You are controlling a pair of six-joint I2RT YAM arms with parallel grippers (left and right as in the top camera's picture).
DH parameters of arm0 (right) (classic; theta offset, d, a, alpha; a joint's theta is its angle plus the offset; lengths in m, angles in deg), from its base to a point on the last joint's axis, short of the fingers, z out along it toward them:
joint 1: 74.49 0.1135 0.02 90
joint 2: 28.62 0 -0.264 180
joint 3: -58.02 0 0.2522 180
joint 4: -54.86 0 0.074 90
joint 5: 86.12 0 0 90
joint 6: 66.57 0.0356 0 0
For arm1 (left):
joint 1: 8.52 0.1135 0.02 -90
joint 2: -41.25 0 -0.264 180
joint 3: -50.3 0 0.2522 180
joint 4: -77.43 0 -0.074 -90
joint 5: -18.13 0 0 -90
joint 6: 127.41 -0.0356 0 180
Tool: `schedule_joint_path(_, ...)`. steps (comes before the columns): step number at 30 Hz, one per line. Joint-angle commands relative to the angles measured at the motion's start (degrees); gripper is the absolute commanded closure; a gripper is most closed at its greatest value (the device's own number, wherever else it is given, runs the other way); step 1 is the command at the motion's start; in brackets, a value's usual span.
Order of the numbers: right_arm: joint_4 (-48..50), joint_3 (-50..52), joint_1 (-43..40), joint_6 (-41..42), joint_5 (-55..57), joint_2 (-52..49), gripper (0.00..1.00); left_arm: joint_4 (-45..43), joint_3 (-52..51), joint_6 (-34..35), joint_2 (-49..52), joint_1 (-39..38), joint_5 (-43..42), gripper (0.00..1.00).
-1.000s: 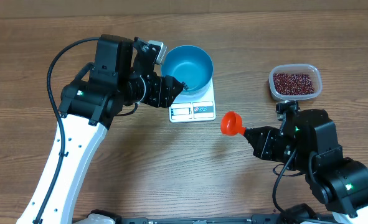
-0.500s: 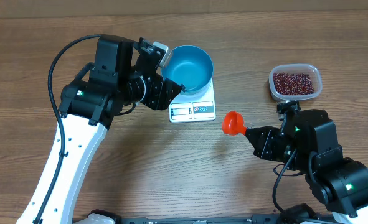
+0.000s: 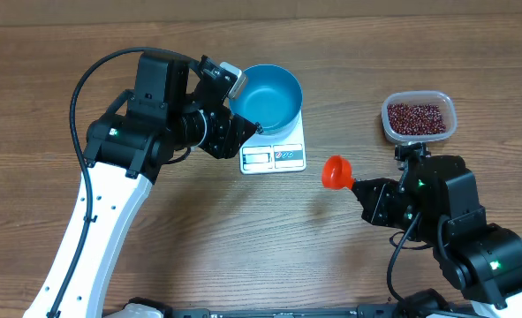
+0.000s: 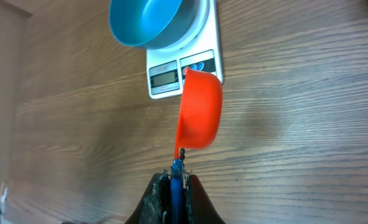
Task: Scoop item into bowl and weigh 150g on scale
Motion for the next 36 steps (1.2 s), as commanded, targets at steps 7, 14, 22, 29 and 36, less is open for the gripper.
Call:
schedule_joint_path(7, 2.4, -1.4, -0.4, -0.8, 2.4, -0.6, 0.96, -0.3, 1.3, -1.6, 2.4, 0.0, 0.2, 0.42)
schedule_joint_path(14, 4.8, -1.4, -0.4, -0.8, 2.4, -0.6, 0.96, -0.5, 1.3, -3.3, 4.4, 0.0, 0.2, 0.41)
schedule_joint_path(22, 4.4, -1.4, -0.4, -0.8, 2.7, -2.2, 0.96, 0.2, 1.3, -5.6, 5.1, 0.0, 0.2, 0.41)
schedule_joint_path(29, 4.4, -1.4, -0.4, -0.8, 2.8, -4.9, 0.96, 1.7, 1.2, -5.6, 5.9, -1.7, 0.2, 0.61)
schedule_joint_path(36, 3.8, -1.4, -1.2, 0.4, 3.4, -5.4, 0.96, 1.6, 1.2, -2.3, 9.2, -6.3, 2.3, 0.95)
